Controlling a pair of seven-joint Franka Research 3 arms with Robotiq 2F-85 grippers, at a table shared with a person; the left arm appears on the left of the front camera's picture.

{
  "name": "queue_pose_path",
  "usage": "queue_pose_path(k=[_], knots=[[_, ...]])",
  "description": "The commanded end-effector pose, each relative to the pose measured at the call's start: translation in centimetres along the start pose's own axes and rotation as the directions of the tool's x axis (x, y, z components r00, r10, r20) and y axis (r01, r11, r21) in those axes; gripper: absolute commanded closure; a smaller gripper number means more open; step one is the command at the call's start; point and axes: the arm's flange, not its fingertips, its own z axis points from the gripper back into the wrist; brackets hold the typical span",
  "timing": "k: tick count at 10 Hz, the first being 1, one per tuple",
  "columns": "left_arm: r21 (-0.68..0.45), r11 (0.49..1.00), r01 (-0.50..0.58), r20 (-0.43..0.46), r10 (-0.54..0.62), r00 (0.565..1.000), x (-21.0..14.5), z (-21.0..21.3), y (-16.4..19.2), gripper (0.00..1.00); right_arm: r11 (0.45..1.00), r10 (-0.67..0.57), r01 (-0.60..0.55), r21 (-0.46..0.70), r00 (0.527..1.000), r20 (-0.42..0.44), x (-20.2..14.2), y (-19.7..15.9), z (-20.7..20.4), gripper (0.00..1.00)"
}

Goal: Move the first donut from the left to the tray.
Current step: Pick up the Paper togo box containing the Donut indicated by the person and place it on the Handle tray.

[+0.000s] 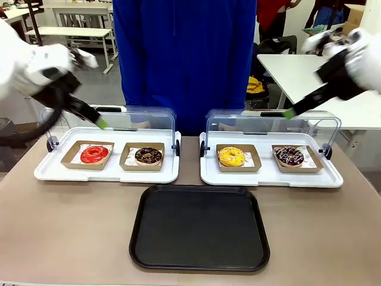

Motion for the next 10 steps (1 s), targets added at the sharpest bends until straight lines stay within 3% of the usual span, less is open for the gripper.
queue_pose_path(k=[1, 5, 8, 10], knots=[[-0.143, 0.985, 0.099, 0.038, -0.094, 0.995, -2.5, 2.9, 4.9, 0.0, 0.993, 0.031, -0.037, 0.116, 0.998, 0.057, -3.3, -6.4, 2.4, 0.0], [-0.229, 0.923, 0.309, 0.235, -0.256, 0.938, -9.5, 7.3, 11.6, 0.0, 0.958, 0.174, -0.212, 0.195, 0.965, 0.196, -10.3, -12.5, 4.6, 0.0], [-0.192, 0.908, 0.372, 0.365, -0.286, 0.886, -13.3, 8.3, 14.5, 0.0, 0.943, 0.2, -0.263, 0.203, 0.938, 0.284, -12.4, -13.2, 5.1, 0.0], [-0.173, 0.903, 0.394, 0.399, -0.301, 0.866, -14.2, 8.2, 15.2, 0.0, 0.943, 0.188, -0.263, 0.203, 0.926, 0.327, -12.5, -13.3, 5.3, 0.0]])
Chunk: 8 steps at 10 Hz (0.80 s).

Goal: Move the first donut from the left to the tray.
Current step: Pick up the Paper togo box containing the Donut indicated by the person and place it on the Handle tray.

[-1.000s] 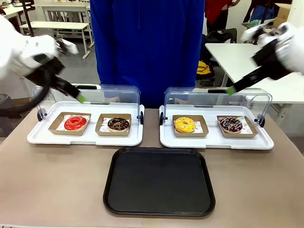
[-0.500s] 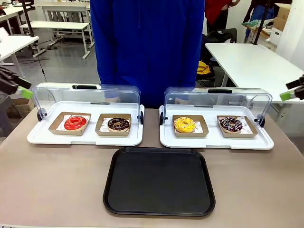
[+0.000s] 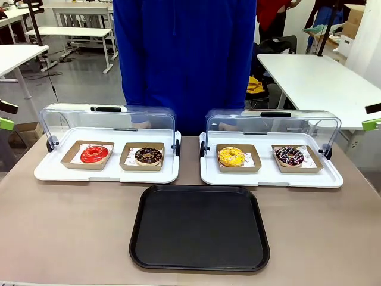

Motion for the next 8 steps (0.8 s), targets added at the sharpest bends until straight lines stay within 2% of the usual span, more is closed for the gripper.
queue_pose_path(k=[1, 4, 5, 6, 8], knots=[[-0.009, 0.999, 0.045, 0.049, -0.044, 0.998, 0.16, -0.16, 0.59, 0.0, 1.0, 0.025, -0.025, 0.008, 0.999, 0.039, 0.18, -0.37, 0.02, 0.0], [0.0, 0.998, 0.057, 0.055, -0.057, 0.997, -0.03, 0.53, 0.4, 0.0, 1.0, 0.024, -0.025, 0.001, 0.997, 0.073, 0.19, -0.26, -0.08, 0.0], [0.022, 0.998, 0.057, 0.078, -0.059, 0.995, 0.09, 0.73, 0.3, 0.0, 1.0, 0.002, 0.0, -0.014, 0.994, 0.112, 0.31, -0.43, 0.08, 0.0], [0.0, 0.999, 0.039, 0.034, -0.039, 0.999, 0.03, 0.23, 0.03, 0.0, 1.0, 0.004, -0.004, 0.003, 0.999, 0.052, 0.3, 0.25, -0.13, 0.0], [0.0, 0.999, 0.039, 0.034, -0.039, 0.999, 0.03, 0.23, 0.03, 0.0, 1.0, 0.004, -0.004, 0.003, 0.999, 0.052, 0.3, 0.25, -0.13, 0.0]])
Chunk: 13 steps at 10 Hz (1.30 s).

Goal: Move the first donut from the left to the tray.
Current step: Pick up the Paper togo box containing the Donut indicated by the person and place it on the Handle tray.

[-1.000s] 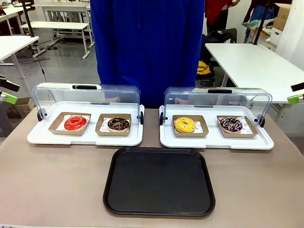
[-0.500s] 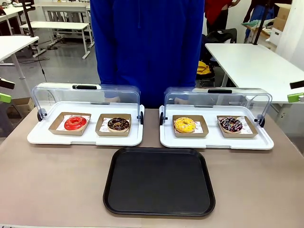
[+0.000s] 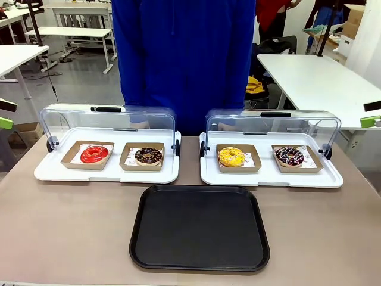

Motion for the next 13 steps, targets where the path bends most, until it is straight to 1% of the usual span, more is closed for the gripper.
queue_pose_path(k=[1, 13], knots=[[-0.006, 1.0, 0.007, 0.012, -0.006, 1.0, 0.03, -0.04, -0.02, 0.0, 1.0, 0.023, -0.023, 0.0, 1.0, 0.019, 0.14, -0.15, 0.04, 0.0], [-0.006, 1.0, 0.007, 0.012, -0.006, 1.0, 0.03, -0.04, -0.02, 0.0, 1.0, 0.023, -0.023, 0.0, 1.0, 0.019, 0.14, -0.15, 0.04, 0.0]])
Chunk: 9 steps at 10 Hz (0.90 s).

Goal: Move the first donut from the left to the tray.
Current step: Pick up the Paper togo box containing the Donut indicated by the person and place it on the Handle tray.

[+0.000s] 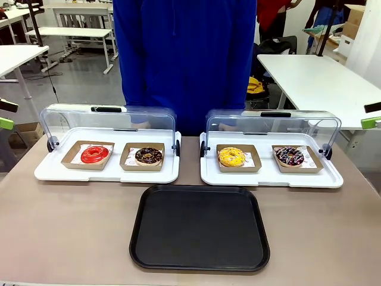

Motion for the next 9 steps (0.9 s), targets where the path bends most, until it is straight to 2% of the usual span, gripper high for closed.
queue_pose_path(k=[1, 9], knots=[[-0.005, 1.0, 0.006, 0.017, -0.006, 1.0, -0.03, 0.02, 0.0, 0.0, 1.0, 0.026, -0.026, -0.001, 0.999, 0.028, 0.03, -0.43, -0.11, 0.0], [-0.005, 1.0, 0.006, 0.017, -0.006, 1.0, -0.03, 0.02, 0.0, 0.0, 1.0, 0.026, -0.026, -0.001, 0.999, 0.028, 0.03, -0.43, -0.11, 0.0]])
